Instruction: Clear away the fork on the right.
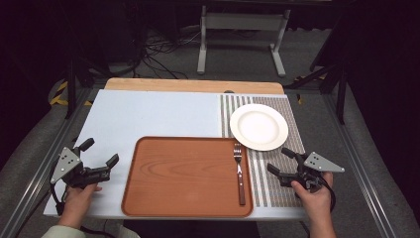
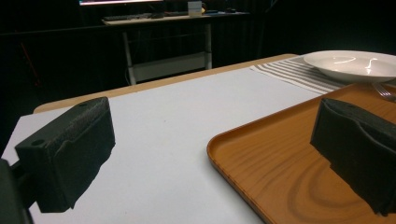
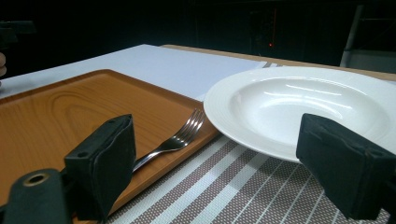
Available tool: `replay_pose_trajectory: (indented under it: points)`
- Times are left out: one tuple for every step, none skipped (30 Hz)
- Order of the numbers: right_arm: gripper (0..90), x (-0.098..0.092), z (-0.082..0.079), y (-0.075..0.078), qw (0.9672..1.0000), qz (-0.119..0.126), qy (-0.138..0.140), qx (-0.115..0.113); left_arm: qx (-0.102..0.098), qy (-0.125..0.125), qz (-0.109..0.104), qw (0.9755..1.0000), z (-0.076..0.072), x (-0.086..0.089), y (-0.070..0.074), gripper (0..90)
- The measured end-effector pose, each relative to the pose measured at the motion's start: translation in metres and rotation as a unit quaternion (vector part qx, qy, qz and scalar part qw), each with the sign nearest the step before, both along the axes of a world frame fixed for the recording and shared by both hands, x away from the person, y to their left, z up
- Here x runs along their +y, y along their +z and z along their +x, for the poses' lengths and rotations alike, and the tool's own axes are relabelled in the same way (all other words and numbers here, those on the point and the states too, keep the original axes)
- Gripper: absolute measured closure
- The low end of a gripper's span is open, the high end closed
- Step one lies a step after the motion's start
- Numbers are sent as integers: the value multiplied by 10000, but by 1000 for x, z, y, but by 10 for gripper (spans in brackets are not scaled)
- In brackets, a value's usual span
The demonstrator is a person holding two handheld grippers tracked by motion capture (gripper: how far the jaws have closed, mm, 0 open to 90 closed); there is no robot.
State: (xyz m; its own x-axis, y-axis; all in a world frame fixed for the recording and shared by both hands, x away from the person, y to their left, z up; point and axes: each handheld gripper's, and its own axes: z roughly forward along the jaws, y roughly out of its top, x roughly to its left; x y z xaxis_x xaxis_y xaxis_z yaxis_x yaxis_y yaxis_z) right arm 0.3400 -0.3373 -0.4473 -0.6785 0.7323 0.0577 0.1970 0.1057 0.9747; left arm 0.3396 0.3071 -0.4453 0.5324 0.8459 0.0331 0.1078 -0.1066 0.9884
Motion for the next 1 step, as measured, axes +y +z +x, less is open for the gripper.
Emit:
replay_pose_trajectory:
  points:
    - [125, 0, 0, 0, 10000, 0, 0, 0, 0, 0, 0, 10000, 0, 0, 0, 3]
